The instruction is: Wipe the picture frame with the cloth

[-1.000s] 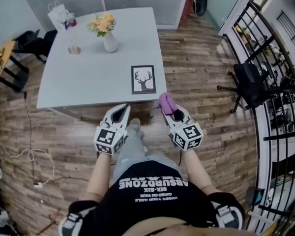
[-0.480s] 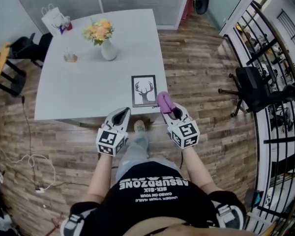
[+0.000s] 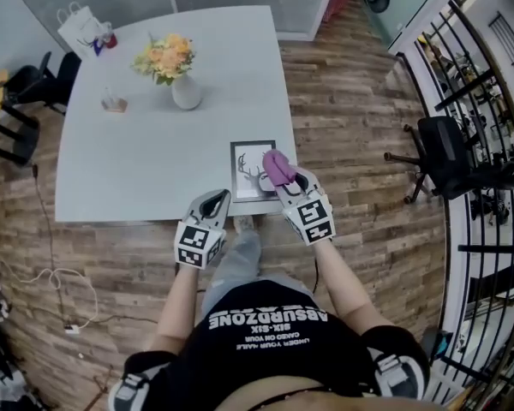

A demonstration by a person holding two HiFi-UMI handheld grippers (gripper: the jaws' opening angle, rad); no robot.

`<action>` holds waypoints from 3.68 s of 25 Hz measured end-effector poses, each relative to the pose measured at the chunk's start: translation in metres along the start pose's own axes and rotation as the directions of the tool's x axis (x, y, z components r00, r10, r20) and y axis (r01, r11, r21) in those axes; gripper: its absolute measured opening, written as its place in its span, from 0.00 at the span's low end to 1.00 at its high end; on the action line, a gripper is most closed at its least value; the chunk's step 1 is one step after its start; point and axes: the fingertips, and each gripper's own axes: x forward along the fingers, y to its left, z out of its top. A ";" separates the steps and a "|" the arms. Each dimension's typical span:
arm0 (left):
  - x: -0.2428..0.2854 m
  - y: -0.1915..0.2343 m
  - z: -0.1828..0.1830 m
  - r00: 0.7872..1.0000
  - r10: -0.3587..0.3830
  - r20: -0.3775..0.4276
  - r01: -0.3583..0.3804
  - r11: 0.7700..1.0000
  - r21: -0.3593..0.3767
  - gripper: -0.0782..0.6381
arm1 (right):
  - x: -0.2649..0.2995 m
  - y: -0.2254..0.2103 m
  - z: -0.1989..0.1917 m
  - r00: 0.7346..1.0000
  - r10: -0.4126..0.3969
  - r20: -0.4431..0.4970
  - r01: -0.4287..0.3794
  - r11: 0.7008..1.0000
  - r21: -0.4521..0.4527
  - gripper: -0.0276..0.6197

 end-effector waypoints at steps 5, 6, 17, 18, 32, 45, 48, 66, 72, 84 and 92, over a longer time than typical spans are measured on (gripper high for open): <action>0.031 0.015 -0.020 0.998 -0.011 -0.064 0.010 1.000 -0.012 0.12 | 0.047 -0.017 -0.016 0.991 -0.030 -0.130 0.001 0.975 -0.221 0.23; 0.036 0.017 -0.025 0.997 -0.015 -0.078 0.013 1.000 -0.014 0.12 | 0.057 -0.019 -0.021 0.986 -0.036 -0.160 -0.009 0.963 -0.271 0.23; 0.078 0.038 -0.073 0.978 -0.038 -0.205 0.024 0.997 -0.069 0.12 | 0.147 -0.015 -0.066 0.920 -0.036 -0.390 -0.195 0.822 -0.535 0.24; 0.081 0.040 -0.077 0.976 -0.042 -0.215 0.027 0.997 -0.070 0.12 | 0.154 -0.015 -0.070 0.914 -0.043 -0.403 -0.204 0.811 -0.548 0.24; 0.100 0.046 -0.119 0.943 -0.075 -0.325 0.051 0.995 -0.082 0.12 | 0.193 -0.006 -0.089 0.886 -0.066 -0.459 -0.282 0.708 -0.647 0.24; 0.103 0.045 -0.130 0.936 -0.078 -0.344 0.058 0.996 -0.070 0.12 | 0.180 0.012 -0.104 0.879 -0.043 -0.474 -0.340 0.641 -0.688 0.24; 0.104 0.046 -0.130 0.937 -0.081 -0.339 0.057 0.995 -0.082 0.12 | 0.174 0.015 -0.104 0.879 -0.039 -0.475 -0.349 0.627 -0.697 0.24; 0.103 0.047 -0.132 0.934 -0.078 -0.349 0.047 0.994 -0.097 0.12 | 0.116 0.066 -0.130 0.854 0.024 -0.520 -0.449 0.539 -0.713 0.24; 0.103 0.046 -0.132 0.934 -0.082 -0.349 0.048 0.993 -0.105 0.12 | 0.105 0.073 -0.135 0.835 0.016 -0.550 -0.476 0.522 -0.707 0.24; 0.103 0.047 -0.132 0.933 -0.081 -0.350 0.046 0.993 -0.107 0.12 | 0.090 0.086 -0.143 0.813 0.009 -0.582 -0.519 0.464 -0.718 0.24; 0.103 0.048 -0.133 0.935 -0.077 -0.347 0.044 0.994 -0.101 0.12 | 0.079 0.094 -0.147 0.800 0.021 -0.599 -0.541 0.455 -0.707 0.24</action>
